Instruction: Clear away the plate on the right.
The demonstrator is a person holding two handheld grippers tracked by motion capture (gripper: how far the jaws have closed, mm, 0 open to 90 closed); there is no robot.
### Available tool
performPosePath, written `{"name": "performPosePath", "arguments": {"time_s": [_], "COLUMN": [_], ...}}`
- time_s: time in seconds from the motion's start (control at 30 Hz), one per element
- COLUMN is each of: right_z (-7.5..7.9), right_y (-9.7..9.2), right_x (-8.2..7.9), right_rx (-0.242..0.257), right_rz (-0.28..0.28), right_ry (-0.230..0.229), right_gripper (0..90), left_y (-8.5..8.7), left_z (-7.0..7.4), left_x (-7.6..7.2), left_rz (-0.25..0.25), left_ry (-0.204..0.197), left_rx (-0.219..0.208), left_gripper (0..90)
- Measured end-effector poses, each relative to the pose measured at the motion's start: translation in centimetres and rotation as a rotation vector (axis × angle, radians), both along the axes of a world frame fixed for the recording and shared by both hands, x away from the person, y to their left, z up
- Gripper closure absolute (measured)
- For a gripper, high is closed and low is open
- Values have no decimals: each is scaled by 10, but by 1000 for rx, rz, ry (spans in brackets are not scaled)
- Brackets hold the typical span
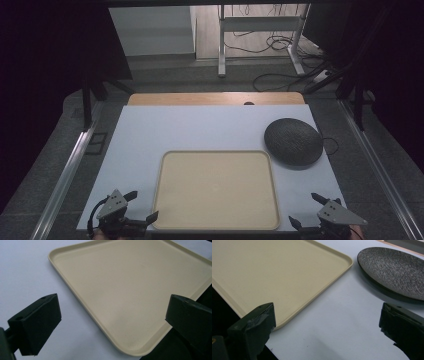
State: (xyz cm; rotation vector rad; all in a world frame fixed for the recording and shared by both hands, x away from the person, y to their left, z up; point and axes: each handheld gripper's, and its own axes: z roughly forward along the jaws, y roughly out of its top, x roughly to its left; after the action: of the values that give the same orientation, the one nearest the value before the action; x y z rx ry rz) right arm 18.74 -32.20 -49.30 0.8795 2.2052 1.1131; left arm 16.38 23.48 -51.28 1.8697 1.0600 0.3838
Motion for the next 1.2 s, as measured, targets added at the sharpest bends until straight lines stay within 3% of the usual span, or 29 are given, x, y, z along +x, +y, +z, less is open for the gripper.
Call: {"name": "performPosePath", "arguments": {"time_s": [0.37, 0.57, 0.83, 0.97, 1.2], "right_z": [2, 3, 2, 1, -1], "right_y": [1, 2, 4, 5, 5], "right_x": [1, 6, 16, 20, 26], "right_rx": [7, 25, 12, 0, 0], "right_rz": [7, 15, 13, 7, 1], "right_ry": [-14, -19, -28, -22, -26], "right_gripper": [7, 7, 7, 6, 5], "left_y": [2, 3, 5, 3, 2], "left_z": [1, 2, 2, 2, 2], "left_x": [-2, -5, -5, -3, -3], "left_rz": [29, 66, 65, 43, 35], "left_ry": [-13, -44, -57, -38, -40], "left_rx": [-11, -23, -48, -55, -51], "left_gripper": [0, 0, 0, 0, 0]}}
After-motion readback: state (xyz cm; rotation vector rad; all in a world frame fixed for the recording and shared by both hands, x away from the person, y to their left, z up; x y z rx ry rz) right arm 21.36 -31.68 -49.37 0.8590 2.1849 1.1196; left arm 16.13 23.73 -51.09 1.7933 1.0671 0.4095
